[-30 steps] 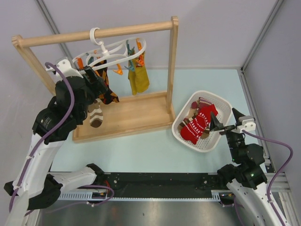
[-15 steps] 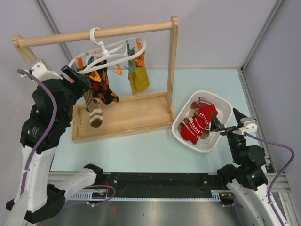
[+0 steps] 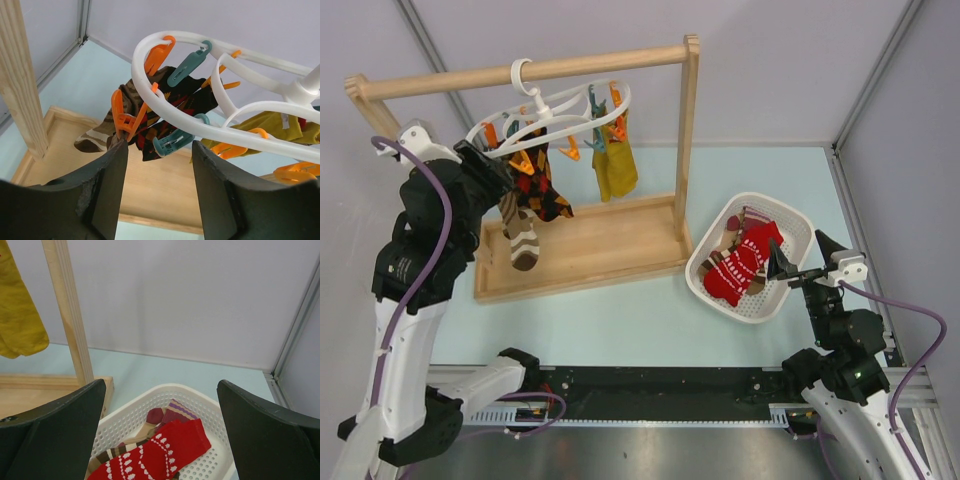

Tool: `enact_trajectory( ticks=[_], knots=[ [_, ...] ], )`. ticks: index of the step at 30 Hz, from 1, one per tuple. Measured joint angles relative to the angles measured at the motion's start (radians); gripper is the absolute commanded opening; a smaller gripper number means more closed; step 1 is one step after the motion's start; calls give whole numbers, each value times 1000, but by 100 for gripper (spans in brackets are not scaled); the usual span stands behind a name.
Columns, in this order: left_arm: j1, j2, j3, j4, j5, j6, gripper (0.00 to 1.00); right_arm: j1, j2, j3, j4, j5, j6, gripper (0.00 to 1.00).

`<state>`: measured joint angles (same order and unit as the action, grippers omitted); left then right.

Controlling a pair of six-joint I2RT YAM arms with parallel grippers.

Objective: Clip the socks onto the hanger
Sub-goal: Open the clamp at the hanger.

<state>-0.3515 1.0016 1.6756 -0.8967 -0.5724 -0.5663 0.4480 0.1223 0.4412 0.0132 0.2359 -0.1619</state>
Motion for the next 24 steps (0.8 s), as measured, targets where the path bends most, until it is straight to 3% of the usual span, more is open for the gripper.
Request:
enact_trajectory(
  ticks=[12, 24],
  knots=[
    [1, 32, 10, -11, -5, 0, 57, 0, 0, -2, 0, -3, 0, 100],
    [-18, 45, 48, -29, -6, -2, 63, 0, 0, -2, 2, -9, 0, 100]
  ],
)
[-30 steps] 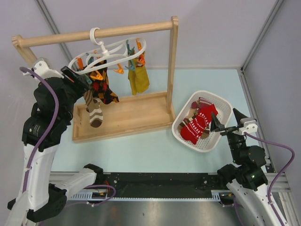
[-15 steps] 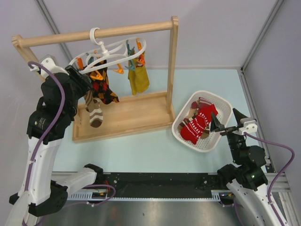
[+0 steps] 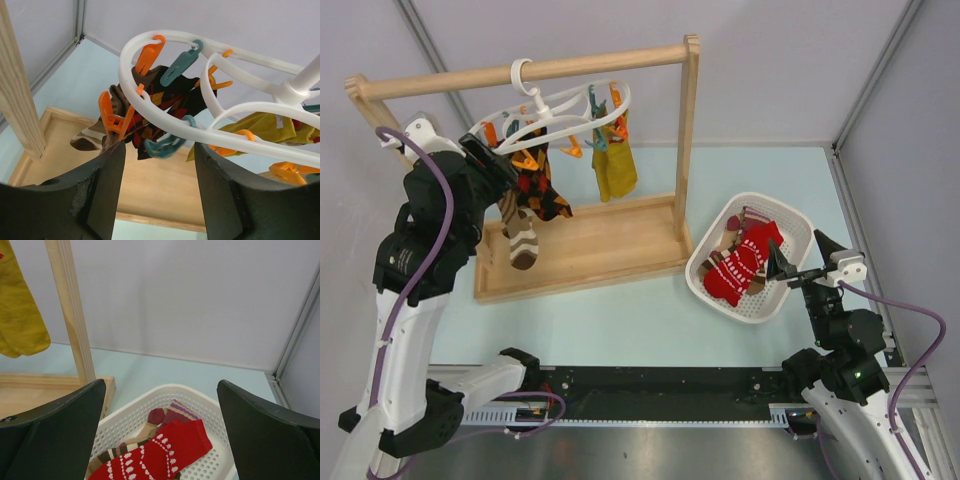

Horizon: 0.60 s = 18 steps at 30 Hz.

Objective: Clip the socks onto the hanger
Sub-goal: Open the clamp at the hanger.

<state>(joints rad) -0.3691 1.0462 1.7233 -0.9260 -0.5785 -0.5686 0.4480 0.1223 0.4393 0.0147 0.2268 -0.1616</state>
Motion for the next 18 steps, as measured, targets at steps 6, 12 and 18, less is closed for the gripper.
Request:
enact_trajectory(
  ticks=[6, 12, 18],
  knots=[
    [-31, 16, 20, -12, -4, -8, 64, 1, -8, 0, 4, 0, 0, 100],
    [-39, 19, 20, -23, -32, -10, 64, 3, -17, 0, 5, 0, 0, 100],
    [-40, 19, 20, -22, -55, -18, 62, 7, -21, -1, 5, 0, 3, 100]
  ],
)
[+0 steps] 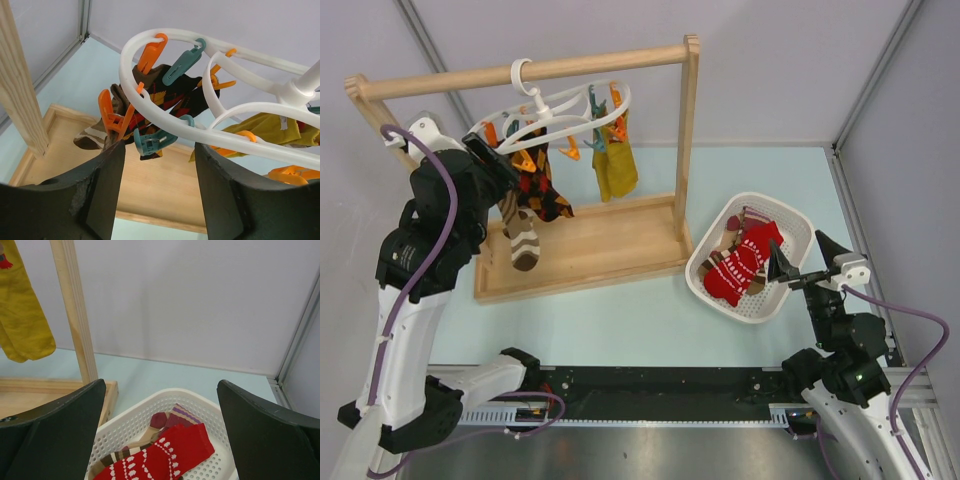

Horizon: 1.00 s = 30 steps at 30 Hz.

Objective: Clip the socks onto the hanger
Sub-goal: Open the clamp at the hanger.

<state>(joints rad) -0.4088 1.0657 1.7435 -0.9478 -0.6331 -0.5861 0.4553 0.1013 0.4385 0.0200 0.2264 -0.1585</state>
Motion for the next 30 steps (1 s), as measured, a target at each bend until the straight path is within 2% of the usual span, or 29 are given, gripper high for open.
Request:
enact_trajectory(
  ticks=[10, 18, 30],
  knots=[
    [-1, 14, 0, 0, 0, -19, 61, 15, -10, 0, 0, 0, 0, 100],
    [-2, 16, 0, 2, -18, -27, 53, 27, -11, 0, 0, 0, 0, 100],
    [-2, 24, -8, 16, -54, -26, 52, 47, -11, 0, 0, 1, 0, 100]
  ],
)
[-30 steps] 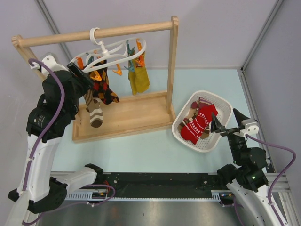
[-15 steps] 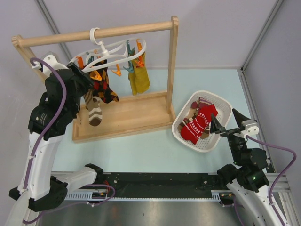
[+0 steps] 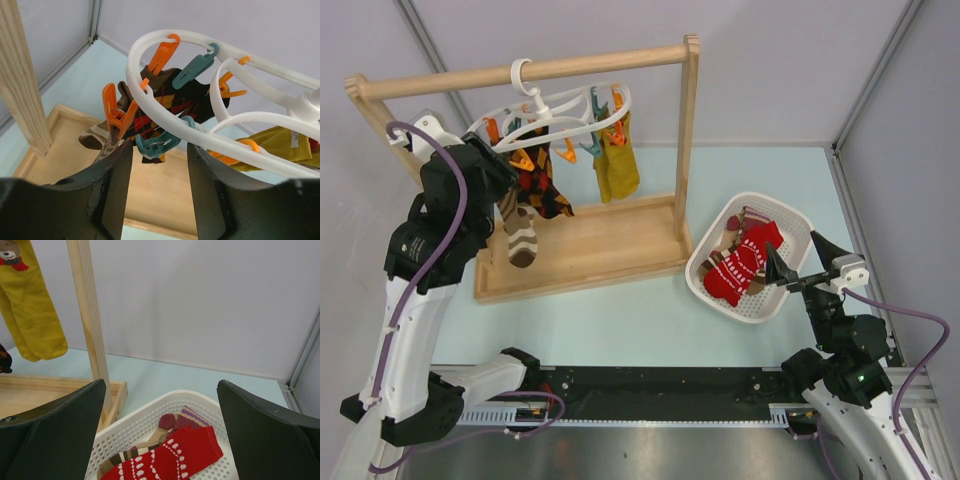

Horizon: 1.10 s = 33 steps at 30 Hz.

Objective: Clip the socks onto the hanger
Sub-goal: Open the clamp at the hanger.

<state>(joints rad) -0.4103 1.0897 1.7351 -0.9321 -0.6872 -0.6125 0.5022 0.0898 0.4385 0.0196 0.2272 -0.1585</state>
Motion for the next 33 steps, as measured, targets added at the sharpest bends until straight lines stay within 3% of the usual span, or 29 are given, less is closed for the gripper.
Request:
enact_trajectory(
  ticks=[23, 33],
  knots=[
    [0, -69, -166, 176, -35, 44, 48, 13, 0, 0, 0, 0, 0, 100],
    [0, -74, -169, 214, -35, 69, 48, 14, 0, 0, 0, 0, 0, 100]
  ],
)
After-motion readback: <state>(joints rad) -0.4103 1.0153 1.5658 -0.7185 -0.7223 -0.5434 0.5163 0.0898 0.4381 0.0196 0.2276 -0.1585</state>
